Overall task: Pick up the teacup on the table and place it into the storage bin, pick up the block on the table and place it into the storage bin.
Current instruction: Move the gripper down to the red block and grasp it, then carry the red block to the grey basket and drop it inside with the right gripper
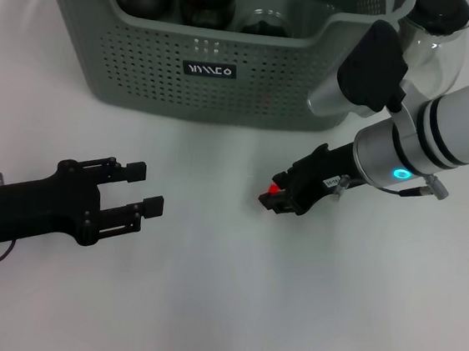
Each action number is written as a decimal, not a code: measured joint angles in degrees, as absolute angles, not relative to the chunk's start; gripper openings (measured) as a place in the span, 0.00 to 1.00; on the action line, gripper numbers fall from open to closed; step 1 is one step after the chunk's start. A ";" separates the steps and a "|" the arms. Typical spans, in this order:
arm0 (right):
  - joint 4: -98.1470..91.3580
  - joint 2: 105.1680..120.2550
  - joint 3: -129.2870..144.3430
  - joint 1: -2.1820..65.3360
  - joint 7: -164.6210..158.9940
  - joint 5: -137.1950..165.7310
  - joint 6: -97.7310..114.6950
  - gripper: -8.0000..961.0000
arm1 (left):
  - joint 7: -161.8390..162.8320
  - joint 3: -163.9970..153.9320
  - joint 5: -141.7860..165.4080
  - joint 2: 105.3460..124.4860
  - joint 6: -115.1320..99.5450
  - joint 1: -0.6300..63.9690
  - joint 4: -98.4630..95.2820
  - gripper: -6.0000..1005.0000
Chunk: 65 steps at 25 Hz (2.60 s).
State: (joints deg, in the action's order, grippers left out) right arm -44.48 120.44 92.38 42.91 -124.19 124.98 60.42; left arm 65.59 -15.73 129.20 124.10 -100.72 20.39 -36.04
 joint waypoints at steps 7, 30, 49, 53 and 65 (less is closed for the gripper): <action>-44.38 120.41 92.38 42.89 -124.21 124.98 60.51 0.40 | 65.60 -15.73 129.20 124.10 -100.72 20.39 -36.04 0.63; -62.94 120.04 76.34 37.83 -124.13 120.60 79.18 0.22 | 65.66 -15.43 129.14 124.06 -100.72 20.00 -36.06 0.63; -75.59 120.29 72.22 40.32 -123.05 111.05 65.34 0.22 | 65.65 -15.38 128.84 124.07 -100.73 20.01 -36.02 0.63; -67.75 120.21 72.81 45.96 -123.18 112.84 55.61 0.23 | 65.46 -15.38 128.88 124.09 -100.72 19.97 -35.59 0.63; -32.60 120.12 70.11 67.73 -123.28 122.97 32.52 0.23 | 65.36 -15.38 128.96 124.18 -100.72 20.04 -35.44 0.63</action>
